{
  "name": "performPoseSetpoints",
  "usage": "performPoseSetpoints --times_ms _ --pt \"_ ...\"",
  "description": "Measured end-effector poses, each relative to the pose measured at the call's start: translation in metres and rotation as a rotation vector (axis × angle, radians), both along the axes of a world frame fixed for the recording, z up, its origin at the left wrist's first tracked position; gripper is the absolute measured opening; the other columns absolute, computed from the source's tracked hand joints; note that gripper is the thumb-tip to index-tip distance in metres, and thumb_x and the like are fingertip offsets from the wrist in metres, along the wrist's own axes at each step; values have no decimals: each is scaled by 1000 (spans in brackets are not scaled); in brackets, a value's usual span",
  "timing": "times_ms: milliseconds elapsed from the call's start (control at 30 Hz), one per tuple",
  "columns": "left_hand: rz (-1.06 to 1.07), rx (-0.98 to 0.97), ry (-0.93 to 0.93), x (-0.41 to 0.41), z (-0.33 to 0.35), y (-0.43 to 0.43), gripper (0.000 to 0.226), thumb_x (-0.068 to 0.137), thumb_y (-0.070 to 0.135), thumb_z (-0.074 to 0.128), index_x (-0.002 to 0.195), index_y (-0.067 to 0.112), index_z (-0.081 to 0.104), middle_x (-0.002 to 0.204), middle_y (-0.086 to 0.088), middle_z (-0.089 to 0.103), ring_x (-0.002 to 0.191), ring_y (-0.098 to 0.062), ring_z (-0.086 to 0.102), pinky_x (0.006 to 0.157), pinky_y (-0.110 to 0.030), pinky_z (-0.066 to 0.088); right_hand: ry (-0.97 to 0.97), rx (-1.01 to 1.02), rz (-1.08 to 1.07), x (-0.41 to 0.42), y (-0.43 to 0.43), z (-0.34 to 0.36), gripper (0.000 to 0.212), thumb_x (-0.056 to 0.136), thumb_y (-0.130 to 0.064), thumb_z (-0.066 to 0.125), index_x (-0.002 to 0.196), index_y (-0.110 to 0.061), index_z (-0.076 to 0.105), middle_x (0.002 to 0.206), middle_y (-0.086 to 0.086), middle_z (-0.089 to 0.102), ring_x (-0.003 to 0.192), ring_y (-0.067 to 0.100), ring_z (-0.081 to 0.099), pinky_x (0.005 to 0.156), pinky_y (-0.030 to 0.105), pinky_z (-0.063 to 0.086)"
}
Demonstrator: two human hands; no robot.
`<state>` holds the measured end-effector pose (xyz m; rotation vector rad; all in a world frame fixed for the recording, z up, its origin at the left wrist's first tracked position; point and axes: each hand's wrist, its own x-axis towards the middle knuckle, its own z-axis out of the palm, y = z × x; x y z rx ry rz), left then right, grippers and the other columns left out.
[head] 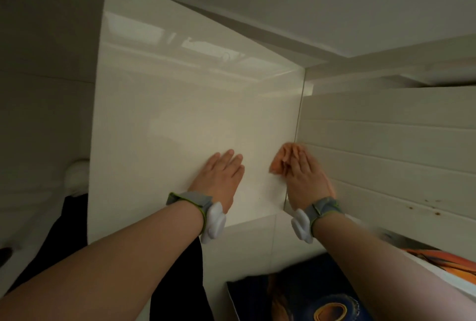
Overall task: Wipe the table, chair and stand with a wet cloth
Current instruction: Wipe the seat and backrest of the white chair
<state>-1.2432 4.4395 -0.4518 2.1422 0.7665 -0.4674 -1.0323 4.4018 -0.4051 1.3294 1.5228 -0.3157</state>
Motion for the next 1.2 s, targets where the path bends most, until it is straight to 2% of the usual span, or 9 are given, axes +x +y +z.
performPoseSetpoints --times_ms 100,200,367,500,633,733,833,1000,1200 --pt "-29 -13 52 2 1 3 63 96 21 34 149 14 2 158 -2 -12 145 -25 -13 116 -40 -8 40 -20 -24 -2 -11 12 63 87 -19 15 150 -10 18 157 16 12 146 33 6 119 43 2" --pt "-54 -52 91 5 7 8 64 95 23 36 149 14 2 158 -1 -10 145 -23 -11 116 -40 -6 66 176 -23 -6 -16 43 64 77 -16 27 137 -14 49 146 18 39 136 32 36 112 41 16" --pt "25 -22 59 15 39 11 63 96 25 37 149 14 5 158 -2 -4 145 -22 -7 117 -43 -3 -24 449 -114 12 -20 122 77 56 -7 71 131 -9 55 145 11 44 131 32 44 107 41 16" --pt "91 51 -25 30 66 2 60 97 28 36 149 15 9 159 -2 -1 146 -21 -5 117 -41 -1 -76 676 -151 31 -17 161 75 55 -2 69 128 -6 54 142 18 45 131 39 42 108 44 15" --pt "130 78 -70 51 90 -10 59 97 29 37 148 15 12 158 -3 2 146 -23 -2 118 -40 4 70 600 -23 27 -32 148 58 76 -10 35 130 -8 53 144 15 43 133 34 41 107 41 23" --pt "148 79 -101 57 109 -22 59 96 28 38 148 16 13 158 -3 1 146 -22 -2 118 -39 6 38 556 -40 37 -44 171 52 68 -14 62 120 -9 62 141 13 47 129 31 46 107 38 20" --pt "158 78 -111 59 125 -30 58 97 28 37 148 17 14 158 -3 0 146 -23 -3 118 -38 6 -94 763 -155 57 -53 226 65 54 -11 81 116 -7 62 142 17 45 130 33 43 106 39 16" --pt "197 91 -118 67 136 -38 58 97 29 38 148 16 16 158 -4 2 146 -23 -2 118 -37 7 -101 968 -89 55 -37 222 49 79 -7 44 126 -5 57 141 16 47 129 36 45 108 40 18" --pt "197 112 -141 69 132 -54 59 96 29 41 148 16 17 158 -4 5 146 -24 -1 118 -37 10 55 668 31 28 -44 157 59 78 -13 26 126 -13 58 136 12 53 127 31 49 106 42 36"
